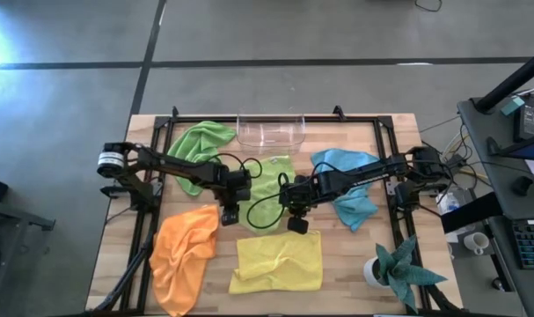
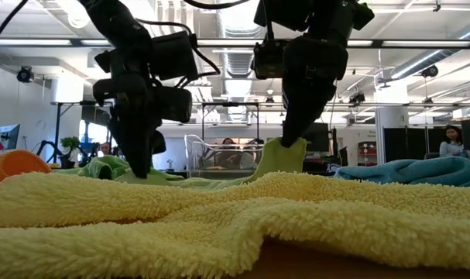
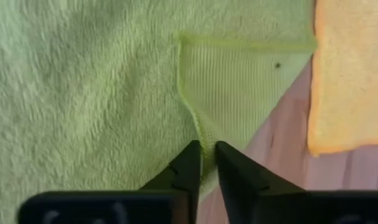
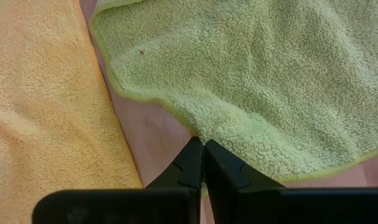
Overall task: Fold microfiber towels
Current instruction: Fold the green microfiber towel
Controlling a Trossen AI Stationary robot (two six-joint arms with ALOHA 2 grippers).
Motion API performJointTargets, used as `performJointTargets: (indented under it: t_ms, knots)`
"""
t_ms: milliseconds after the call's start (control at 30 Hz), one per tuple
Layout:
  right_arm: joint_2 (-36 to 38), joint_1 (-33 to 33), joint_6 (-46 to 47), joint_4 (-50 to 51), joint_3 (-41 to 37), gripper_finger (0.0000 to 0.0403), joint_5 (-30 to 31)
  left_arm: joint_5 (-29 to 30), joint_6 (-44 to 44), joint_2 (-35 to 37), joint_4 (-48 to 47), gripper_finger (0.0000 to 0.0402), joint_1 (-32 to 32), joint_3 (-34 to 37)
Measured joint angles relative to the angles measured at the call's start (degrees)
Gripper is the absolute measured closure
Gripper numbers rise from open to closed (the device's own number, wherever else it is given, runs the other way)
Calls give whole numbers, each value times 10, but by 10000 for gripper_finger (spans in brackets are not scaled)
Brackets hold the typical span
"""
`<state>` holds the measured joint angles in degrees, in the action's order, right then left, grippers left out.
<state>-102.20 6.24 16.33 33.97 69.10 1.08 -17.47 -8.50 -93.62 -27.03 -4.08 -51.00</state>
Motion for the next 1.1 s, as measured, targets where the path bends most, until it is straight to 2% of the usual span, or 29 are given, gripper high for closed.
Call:
performJointTargets:
  t_ms: [133, 500, 633, 733, 800, 933, 1100]
  knots:
    - [0, 0, -3, 1, 0, 394, 0, 0, 0, 0, 22, 398, 9, 1]
    - [17, 0, -15, 5, 0, 394, 0, 1, -1, 6, 25, 401, 35, 1]
    - [34, 0, -15, 11, 0, 394, 0, 4, -8, 33, 20, 401, 38, 1]
    - [41, 0, -3, 30, 0, 394, 0, 12, -46, 64, 19, 401, 46, 2]
    - [42, 3, 6, 45, 0, 394, -6, 27, -66, 90, 16, 401, 60, 6]
    - [49, 13, 33, 58, 0, 394, -15, 97, -129, 143, -5, 401, 94, 18]
    - [59, 25, 82, 66, 0, 394, -15, 192, -259, 190, -31, 401, 142, 30]
